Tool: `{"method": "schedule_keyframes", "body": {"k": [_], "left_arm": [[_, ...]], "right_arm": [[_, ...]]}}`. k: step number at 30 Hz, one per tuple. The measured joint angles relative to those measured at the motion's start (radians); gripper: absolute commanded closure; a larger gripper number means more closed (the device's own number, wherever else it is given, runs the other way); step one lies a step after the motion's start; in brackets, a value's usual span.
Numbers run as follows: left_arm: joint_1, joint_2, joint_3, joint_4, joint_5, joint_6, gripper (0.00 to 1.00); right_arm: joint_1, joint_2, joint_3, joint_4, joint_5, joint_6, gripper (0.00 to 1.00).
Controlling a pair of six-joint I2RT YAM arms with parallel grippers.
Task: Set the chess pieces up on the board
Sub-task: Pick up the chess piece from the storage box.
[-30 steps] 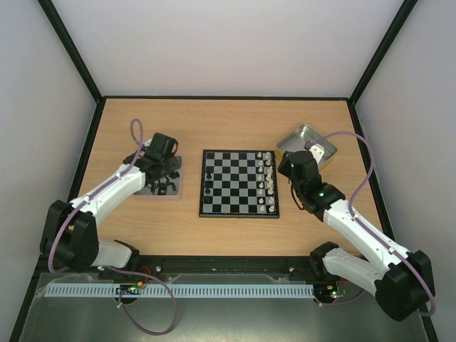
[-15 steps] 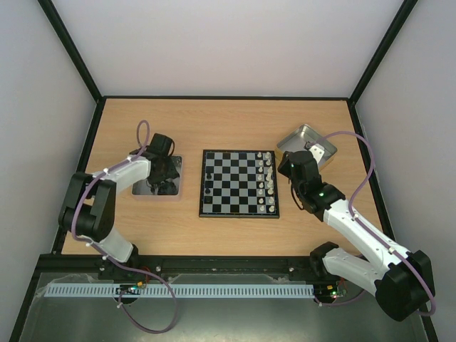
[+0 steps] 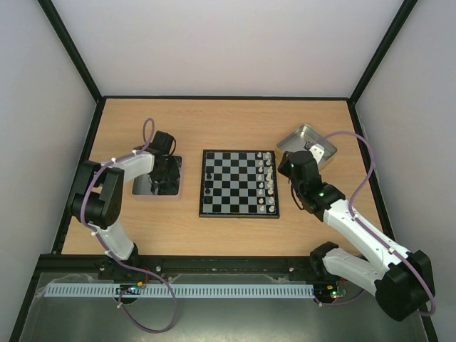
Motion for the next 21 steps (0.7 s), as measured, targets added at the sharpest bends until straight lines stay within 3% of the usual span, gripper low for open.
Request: {"method": "schedule_keyframes", "body": {"k": [13, 21], "left_arm": [[0.006, 0.043, 0.042, -0.003, 0.006, 0.023, 0.89], [0.006, -0.019, -0.006, -0.007, 0.026, 0.023, 0.9]], "right_arm": [[0.0, 0.0, 0.0, 0.0, 0.0, 0.0, 0.62], [0.0, 0.008, 0.003, 0.001, -0.05, -0.017, 0.59]]}}
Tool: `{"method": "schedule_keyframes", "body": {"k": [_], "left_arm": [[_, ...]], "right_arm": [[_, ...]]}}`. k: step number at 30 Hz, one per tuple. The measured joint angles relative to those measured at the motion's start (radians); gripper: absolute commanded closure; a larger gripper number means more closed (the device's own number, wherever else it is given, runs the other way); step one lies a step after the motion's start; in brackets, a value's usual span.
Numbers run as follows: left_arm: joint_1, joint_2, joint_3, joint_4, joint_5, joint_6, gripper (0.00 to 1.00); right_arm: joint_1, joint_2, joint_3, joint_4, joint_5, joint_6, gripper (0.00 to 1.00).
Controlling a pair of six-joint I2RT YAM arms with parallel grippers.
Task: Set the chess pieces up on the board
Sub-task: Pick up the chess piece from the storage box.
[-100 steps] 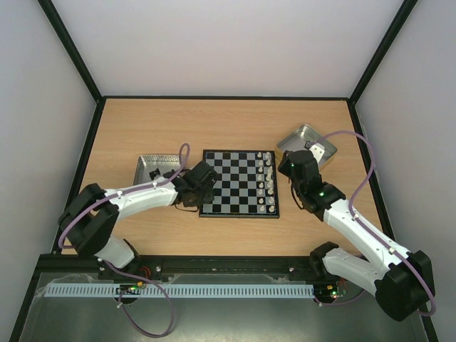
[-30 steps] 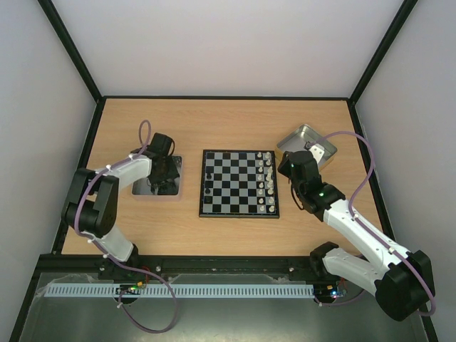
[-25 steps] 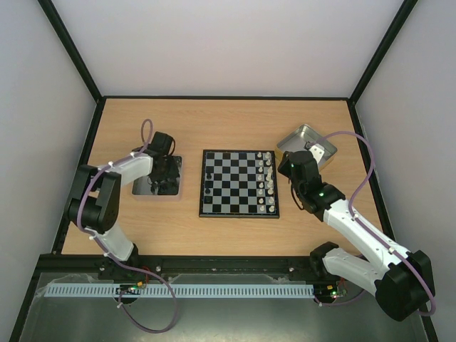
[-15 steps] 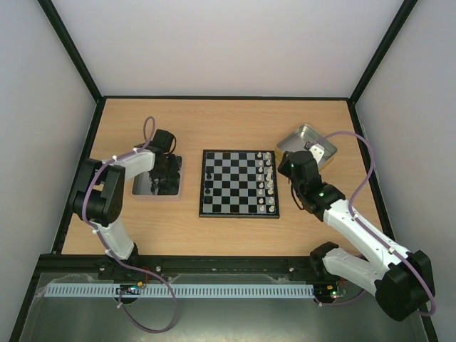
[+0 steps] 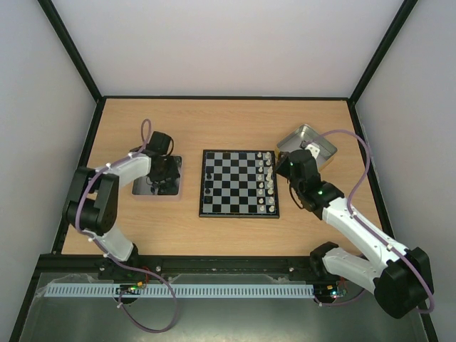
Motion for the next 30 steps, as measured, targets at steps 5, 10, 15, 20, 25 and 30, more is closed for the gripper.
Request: {"method": "schedule_keyframes", "body": {"k": [5, 10, 15, 20, 25, 30], "left_arm": [[0.0, -0.141, -0.042, 0.022, 0.071, 0.006, 0.9], [0.0, -0.255, -0.05, 0.081, 0.222, 0.039, 0.9], [-0.021, -0.308, -0.073, 0.177, 0.444, 0.077, 0.9], [-0.099, -0.316, -0.078, 0.243, 0.589, 0.12, 0.9], [-0.167, -0.319, -0.076, 0.261, 0.67, 0.175, 0.9], [-0.18, -0.319, -0.076, 0.271, 0.712, 0.2, 0.9]], "right_arm": [[-0.002, 0.098, 0.049, 0.052, -0.229, -0.054, 0.57], [-0.001, 0.249, 0.096, 0.184, -0.574, -0.058, 0.5], [0.014, 0.391, 0.157, 0.291, -0.834, -0.008, 0.46], [0.048, 0.456, 0.223, 0.36, -0.969, 0.037, 0.45], [0.075, 0.48, 0.261, 0.387, -1.032, 0.06, 0.56], [0.078, 0.495, 0.261, 0.371, -1.038, 0.063, 0.61]]}}
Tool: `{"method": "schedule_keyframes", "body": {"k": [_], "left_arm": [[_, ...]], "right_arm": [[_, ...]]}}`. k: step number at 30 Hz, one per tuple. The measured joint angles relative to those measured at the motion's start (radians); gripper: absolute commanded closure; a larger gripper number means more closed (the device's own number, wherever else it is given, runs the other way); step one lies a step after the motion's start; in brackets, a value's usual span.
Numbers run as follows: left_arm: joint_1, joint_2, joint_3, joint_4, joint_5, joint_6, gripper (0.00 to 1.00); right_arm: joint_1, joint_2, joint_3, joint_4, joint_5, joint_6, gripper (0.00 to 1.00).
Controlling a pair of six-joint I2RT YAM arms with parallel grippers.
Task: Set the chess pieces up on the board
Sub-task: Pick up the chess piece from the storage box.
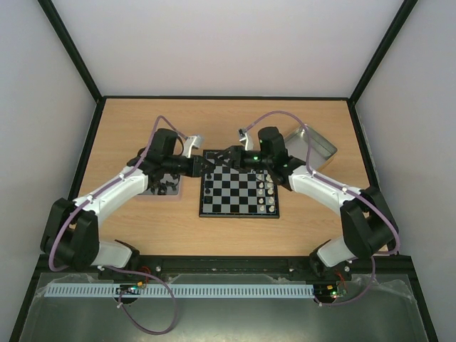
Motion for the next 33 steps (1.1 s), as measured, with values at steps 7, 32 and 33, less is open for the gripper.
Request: {"method": "schedule_keyframes", "body": {"k": [7, 32, 33], "left_arm": [[-0.002, -0.01, 0.0, 0.017, 0.023, 0.009, 0.9], [-0.002, -0.057, -0.002, 0.045, -0.136, -0.017, 0.34], [0.001, -0.064, -0.006, 0.042, -0.171, -0.023, 0.34]], "right_arm": [[0.0, 0.01, 0.0, -0.018, 0.002, 0.003, 0.63], [0.002, 0.067, 0.002, 0.068, 0.109, 0.16, 0.98], [0.003, 0.077, 0.029, 0.037, 0.156, 0.124, 0.98]]}}
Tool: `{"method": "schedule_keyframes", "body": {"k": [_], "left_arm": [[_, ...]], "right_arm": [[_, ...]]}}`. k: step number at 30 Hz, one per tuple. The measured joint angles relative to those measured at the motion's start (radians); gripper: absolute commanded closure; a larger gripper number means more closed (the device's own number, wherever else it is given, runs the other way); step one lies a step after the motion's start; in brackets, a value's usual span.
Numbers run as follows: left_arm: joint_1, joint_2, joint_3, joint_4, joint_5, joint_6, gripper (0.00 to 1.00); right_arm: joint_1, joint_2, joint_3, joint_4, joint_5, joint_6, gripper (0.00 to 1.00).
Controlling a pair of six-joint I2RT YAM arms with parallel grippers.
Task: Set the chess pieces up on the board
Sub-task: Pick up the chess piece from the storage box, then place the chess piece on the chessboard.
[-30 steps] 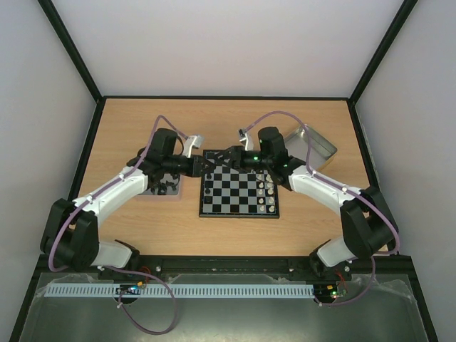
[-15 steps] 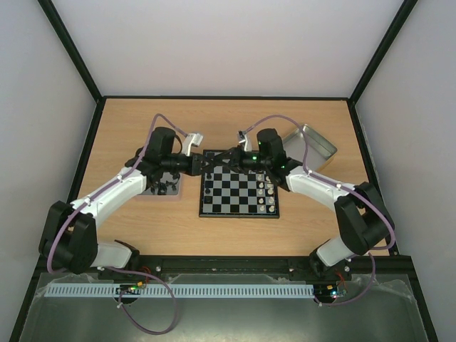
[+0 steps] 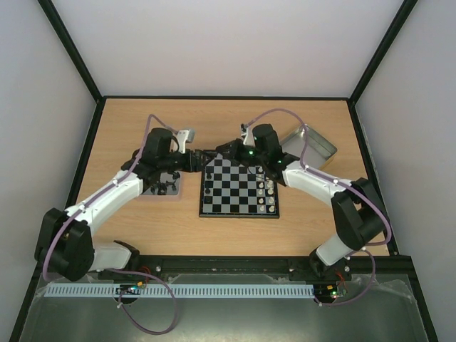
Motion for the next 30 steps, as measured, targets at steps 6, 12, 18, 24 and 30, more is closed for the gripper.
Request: {"method": "schedule_keyframes", "body": {"k": [6, 12, 18, 24, 30], "left_arm": [[0.035, -0.09, -0.065, -0.037, -0.256, -0.079, 0.33], [0.058, -0.158, -0.073, -0.106, -0.502, -0.176, 0.33], [0.101, -0.163, -0.095, -0.168, -0.606, -0.257, 0.33], [0.112, -0.163, -0.103, -0.195, -0.622, -0.293, 0.33], [0.116, -0.162, -0.108, -0.197, -0.622, -0.314, 0.33]], "right_arm": [[0.025, 0.116, 0.167, -0.15, 0.312, -0.228, 0.98], [0.085, 0.29, 0.313, -0.247, 0.533, -0.406, 0.98], [0.158, 0.417, 0.429, -0.315, 0.661, -0.549, 0.98], [0.189, 0.496, 0.515, -0.344, 0.719, -0.623, 0.98], [0.186, 0.554, 0.558, -0.359, 0.743, -0.642, 0.98]]}}
